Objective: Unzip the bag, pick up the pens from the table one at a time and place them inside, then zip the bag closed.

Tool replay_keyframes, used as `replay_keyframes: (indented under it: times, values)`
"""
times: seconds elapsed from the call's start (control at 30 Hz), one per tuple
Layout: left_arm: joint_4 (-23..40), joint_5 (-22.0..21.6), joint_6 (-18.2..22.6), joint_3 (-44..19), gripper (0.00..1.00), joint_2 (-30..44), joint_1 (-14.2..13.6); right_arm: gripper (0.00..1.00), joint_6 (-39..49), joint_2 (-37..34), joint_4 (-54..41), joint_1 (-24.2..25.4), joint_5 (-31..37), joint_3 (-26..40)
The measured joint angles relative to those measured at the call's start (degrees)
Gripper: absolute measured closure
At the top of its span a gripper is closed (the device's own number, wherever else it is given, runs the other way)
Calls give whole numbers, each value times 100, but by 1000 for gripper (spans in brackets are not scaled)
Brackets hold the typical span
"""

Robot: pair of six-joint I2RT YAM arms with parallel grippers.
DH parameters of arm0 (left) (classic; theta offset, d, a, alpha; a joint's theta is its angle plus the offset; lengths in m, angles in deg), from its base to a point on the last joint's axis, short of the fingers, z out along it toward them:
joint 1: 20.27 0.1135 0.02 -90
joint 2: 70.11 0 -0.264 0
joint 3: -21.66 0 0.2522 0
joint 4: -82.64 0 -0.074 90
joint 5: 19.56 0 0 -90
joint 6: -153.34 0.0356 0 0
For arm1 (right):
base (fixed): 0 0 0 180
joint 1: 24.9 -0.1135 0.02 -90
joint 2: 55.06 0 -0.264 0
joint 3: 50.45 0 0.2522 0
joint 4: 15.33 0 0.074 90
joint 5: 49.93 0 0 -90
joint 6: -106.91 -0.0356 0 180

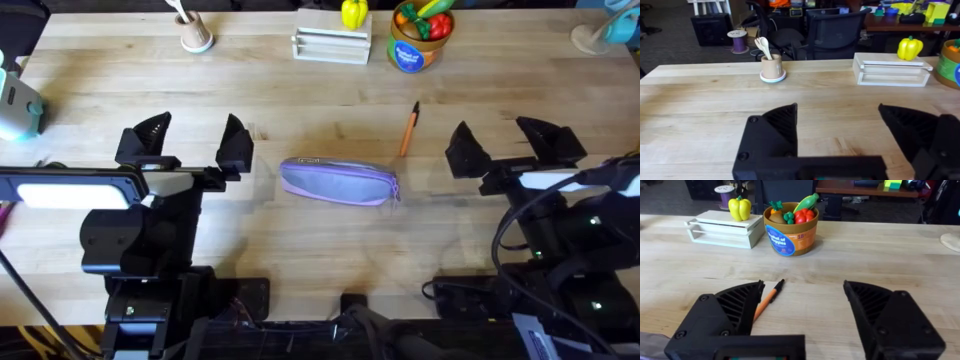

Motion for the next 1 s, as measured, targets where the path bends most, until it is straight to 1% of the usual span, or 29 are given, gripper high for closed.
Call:
replay_keyframes:
  times: [0.43, 0.53, 0.67, 0.73, 0.8, 0.87, 1.0]
  values:
    - [37, 0, 4, 0, 8, 0, 0, 5, 0, 0, -49, 0, -5, 5]
    - [122, 15, 4, 0, 9, 0, 2, 5, -3, 0, -249, 0, -2, 73]
    - [518, 157, 31, -70, 10, 4, 0, 5, -4, -34, -1226, 0, -46, 494]
    - [838, 266, 160, -236, 10, 4, 2, 5, 0, -166, -1817, 0, -75, 724]
    - [1332, 476, 394, -522, 10, 42, 2, 5, 2, -420, -2256, 0, -139, 1039]
    - [1789, 721, 696, -878, 10, 197, 2, 5, 2, -732, -2630, 0, -258, 1500]
    - [2579, 1103, 1294, -1732, 10, 731, 2, 5, 1, -1554, -3328, 0, -569, 2678]
